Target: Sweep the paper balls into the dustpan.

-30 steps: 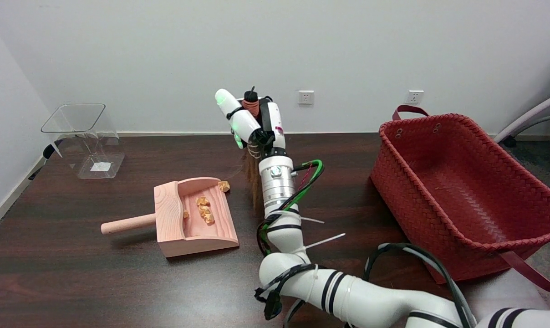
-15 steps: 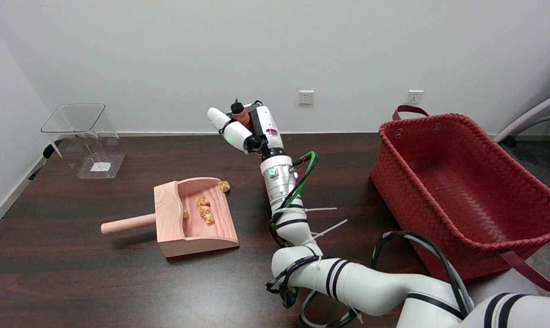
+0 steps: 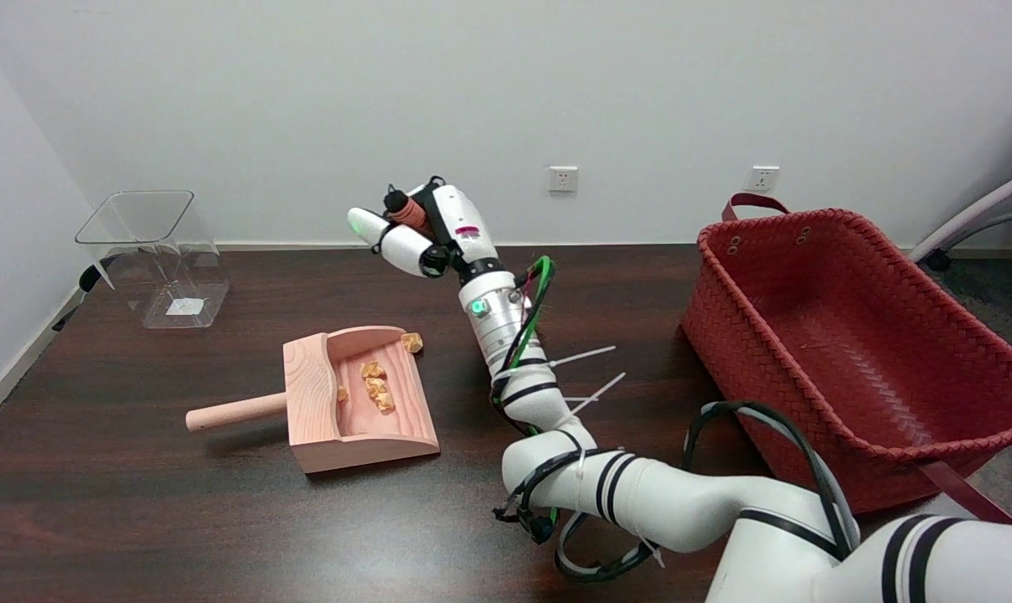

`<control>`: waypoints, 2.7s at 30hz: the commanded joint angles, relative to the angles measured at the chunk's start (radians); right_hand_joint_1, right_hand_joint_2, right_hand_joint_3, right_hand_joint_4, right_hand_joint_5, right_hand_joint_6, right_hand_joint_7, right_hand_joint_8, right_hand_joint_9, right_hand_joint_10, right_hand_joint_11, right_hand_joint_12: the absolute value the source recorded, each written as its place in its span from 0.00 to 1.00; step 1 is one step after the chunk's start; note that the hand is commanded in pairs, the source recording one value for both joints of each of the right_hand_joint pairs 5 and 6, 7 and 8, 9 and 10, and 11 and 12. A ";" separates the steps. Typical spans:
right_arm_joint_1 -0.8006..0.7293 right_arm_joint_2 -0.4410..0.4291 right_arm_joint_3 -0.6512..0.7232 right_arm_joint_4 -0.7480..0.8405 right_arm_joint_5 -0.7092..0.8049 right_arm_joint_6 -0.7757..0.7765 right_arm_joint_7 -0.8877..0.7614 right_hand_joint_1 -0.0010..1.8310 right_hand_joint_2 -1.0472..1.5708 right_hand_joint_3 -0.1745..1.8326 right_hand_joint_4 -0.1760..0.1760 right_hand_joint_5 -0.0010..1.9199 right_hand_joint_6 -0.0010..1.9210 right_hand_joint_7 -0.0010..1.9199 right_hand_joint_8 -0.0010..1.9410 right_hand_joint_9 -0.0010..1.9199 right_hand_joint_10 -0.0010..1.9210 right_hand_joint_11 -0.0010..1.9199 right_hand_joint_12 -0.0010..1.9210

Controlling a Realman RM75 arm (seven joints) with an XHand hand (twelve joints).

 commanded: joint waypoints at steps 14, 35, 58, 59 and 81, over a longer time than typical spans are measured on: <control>0.075 -0.092 -0.002 -0.169 -0.138 -0.134 0.238 0.32 1.00 0.01 0.50 1.00 1.00 1.00 0.99 1.00 1.00 1.00 1.00; 0.039 -0.149 0.098 -0.202 -0.113 -0.186 0.572 0.31 1.00 0.00 0.50 1.00 1.00 1.00 0.99 1.00 1.00 1.00 1.00; -0.081 -0.113 0.096 0.190 0.248 -0.082 0.677 0.31 1.00 0.00 0.50 1.00 1.00 1.00 0.99 1.00 1.00 1.00 1.00; -0.087 -0.113 0.094 0.197 0.269 -0.081 0.681 0.31 1.00 0.00 0.50 1.00 1.00 1.00 0.99 1.00 1.00 1.00 1.00; -0.307 0.156 0.137 0.758 0.400 -0.142 0.097 0.39 1.00 0.00 0.50 1.00 1.00 1.00 0.99 1.00 1.00 1.00 1.00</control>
